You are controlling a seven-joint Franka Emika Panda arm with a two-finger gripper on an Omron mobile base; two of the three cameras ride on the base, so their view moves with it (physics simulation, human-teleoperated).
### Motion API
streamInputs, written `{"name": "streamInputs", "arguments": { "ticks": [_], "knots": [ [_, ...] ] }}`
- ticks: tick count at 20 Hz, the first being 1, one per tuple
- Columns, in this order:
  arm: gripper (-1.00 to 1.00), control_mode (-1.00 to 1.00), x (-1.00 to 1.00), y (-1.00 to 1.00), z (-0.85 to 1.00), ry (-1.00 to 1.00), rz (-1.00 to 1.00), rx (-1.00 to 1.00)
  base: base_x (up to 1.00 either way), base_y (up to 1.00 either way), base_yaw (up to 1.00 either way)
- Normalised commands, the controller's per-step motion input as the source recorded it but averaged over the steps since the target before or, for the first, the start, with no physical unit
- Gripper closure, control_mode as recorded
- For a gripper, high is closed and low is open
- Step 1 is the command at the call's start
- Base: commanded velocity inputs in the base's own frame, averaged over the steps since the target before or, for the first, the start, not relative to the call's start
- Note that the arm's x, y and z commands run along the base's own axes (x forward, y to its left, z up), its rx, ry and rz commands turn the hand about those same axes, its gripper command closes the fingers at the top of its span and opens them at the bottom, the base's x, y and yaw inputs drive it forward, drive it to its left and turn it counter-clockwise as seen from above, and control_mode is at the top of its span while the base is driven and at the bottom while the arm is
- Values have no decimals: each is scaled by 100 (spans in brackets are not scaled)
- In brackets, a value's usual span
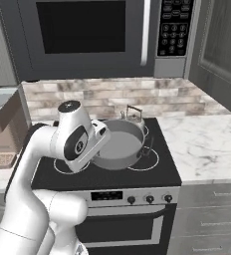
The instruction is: Pick the kettle from the cabinet and place it on a stove burner. Then pick the pot from the counter and place it on another stove burner. Finally, turn both burners on.
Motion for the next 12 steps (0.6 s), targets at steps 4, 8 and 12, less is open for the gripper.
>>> {"name": "streamInputs", "arguments": {
  "ticks": [4, 8, 12],
  "knots": [
    [100, -100, 30, -18, -17, 0, 0, 0, 0, 0, 0],
    [100, -100, 29, -13, -22, 1, 0, 0, 0, 0, 0],
    [100, -100, 24, -8, -21, 0, 0, 0, 0, 0, 0]
  ]
}}
